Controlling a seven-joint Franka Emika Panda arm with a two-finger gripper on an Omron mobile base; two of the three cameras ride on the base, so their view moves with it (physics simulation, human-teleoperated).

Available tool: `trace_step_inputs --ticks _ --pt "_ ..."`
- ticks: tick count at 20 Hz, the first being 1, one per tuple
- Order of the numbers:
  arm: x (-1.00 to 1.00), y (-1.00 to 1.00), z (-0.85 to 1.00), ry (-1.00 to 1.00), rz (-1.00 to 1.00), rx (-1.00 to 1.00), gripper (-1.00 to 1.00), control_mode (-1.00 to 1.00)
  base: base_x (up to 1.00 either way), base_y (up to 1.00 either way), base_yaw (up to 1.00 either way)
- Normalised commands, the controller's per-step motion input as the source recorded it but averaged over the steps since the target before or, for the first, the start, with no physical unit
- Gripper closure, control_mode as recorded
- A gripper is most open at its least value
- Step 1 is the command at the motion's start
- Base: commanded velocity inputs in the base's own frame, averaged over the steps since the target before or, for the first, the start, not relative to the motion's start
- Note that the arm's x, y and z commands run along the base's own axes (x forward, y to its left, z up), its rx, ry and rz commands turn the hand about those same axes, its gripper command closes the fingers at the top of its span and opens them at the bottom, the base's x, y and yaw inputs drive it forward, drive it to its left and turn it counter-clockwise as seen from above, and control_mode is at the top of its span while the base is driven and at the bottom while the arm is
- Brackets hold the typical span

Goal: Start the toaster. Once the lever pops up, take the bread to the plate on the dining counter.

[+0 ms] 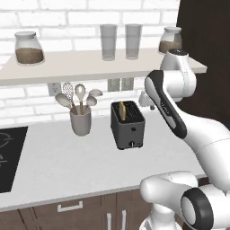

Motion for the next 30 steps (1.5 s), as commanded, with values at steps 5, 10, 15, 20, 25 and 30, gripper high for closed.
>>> trace_step_inputs --ticks 5,10,15,20,25,30 --pt "-0.07 0.04 0.0 0.0 0.0 0.0 -1.0 -1.0 0.0 0.0 0.0" --pt "-0.07 0.19 -0.07 0.0 0.0 -0.02 -1.0 -1.0 0.0 0.0 0.0" --pt "0.06 0.33 -0.12 -0.08 -0.01 0.01 -1.0 -1.0 0.0 0.0 0.0" --pt "0.29 0.47 -0.29 -0.12 0.0 0.03 1.0 -1.0 0.0 0.0 0.0" --pt "0.43 0.17 -0.21 -0.03 0.0 0.02 1.0 -1.0 0.0 0.0 0.0" --pt "0.34 -0.05 -0.02 0.0 0.05 0.0 1.0 -1.0 0.0 0.0 0.0"
